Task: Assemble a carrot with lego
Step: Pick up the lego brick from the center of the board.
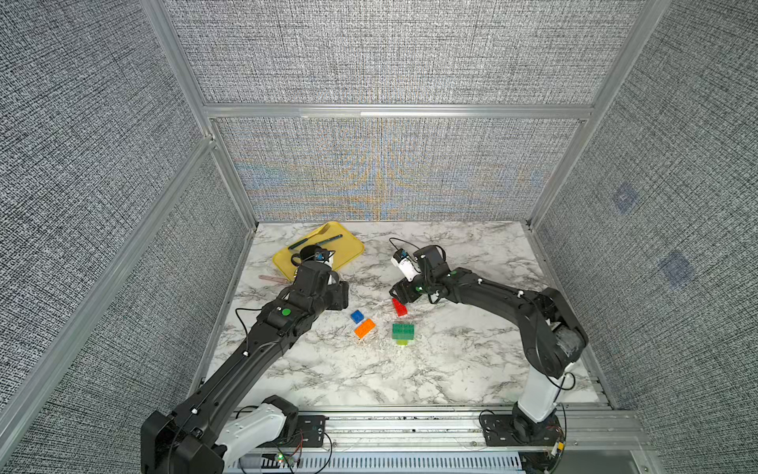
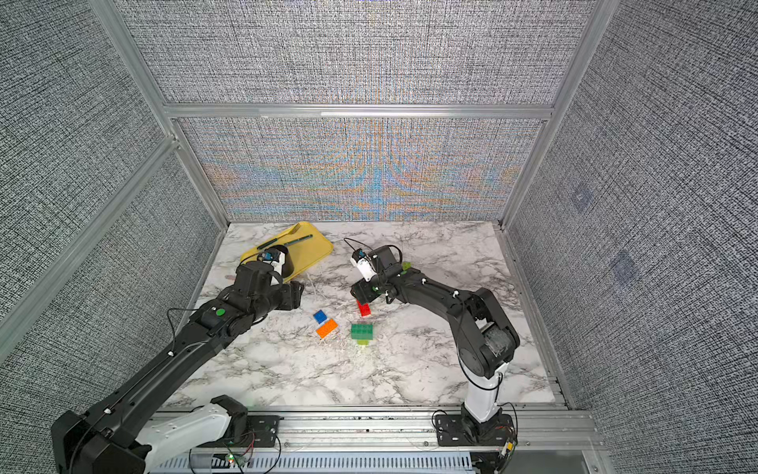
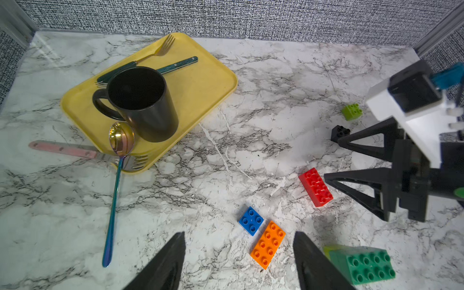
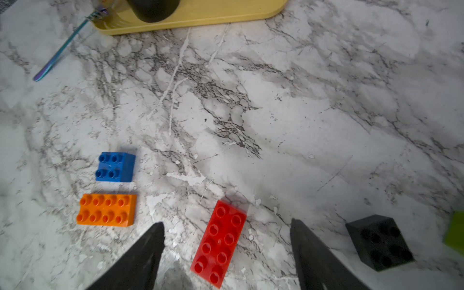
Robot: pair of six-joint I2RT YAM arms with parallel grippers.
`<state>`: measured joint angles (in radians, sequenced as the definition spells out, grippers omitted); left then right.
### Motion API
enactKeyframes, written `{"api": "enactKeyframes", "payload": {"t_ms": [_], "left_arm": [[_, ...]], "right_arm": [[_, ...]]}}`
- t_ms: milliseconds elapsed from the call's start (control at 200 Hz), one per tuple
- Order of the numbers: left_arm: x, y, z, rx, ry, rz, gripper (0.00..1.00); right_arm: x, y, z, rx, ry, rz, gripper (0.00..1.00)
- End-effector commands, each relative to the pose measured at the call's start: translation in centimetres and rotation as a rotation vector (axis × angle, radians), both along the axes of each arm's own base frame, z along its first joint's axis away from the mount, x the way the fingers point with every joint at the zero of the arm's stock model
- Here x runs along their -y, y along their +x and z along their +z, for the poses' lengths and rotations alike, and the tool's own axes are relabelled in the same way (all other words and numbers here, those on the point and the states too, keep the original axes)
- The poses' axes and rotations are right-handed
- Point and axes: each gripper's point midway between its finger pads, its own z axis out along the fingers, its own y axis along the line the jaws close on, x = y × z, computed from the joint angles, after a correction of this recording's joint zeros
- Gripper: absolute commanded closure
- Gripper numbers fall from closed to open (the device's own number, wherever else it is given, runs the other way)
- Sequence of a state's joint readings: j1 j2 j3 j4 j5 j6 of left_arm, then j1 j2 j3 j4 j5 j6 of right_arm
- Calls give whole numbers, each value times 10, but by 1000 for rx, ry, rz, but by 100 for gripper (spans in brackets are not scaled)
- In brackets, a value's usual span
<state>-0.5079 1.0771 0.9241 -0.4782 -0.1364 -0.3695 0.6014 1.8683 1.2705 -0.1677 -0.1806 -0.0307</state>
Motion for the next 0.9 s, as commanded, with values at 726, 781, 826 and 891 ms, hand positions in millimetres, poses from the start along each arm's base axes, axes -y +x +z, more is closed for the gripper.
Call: {"api": "enactKeyframes", "payload": {"t_ms": [726, 781, 826, 891], "left_arm": [[9, 1, -2, 3, -53, -20, 28], [9, 1, -2, 3, -51, -19, 28], [8, 1, -2, 1, -44, -19, 28], [8, 2, -3, 1, -39, -17, 28]], "right_arm": [[10, -11, -69, -180, -162, -44, 39], [14, -9, -69, -182, -164, -50, 46], [19, -8, -70, -185, -169, -57, 52], [28, -7, -68, -184, -168, -71, 59]]}}
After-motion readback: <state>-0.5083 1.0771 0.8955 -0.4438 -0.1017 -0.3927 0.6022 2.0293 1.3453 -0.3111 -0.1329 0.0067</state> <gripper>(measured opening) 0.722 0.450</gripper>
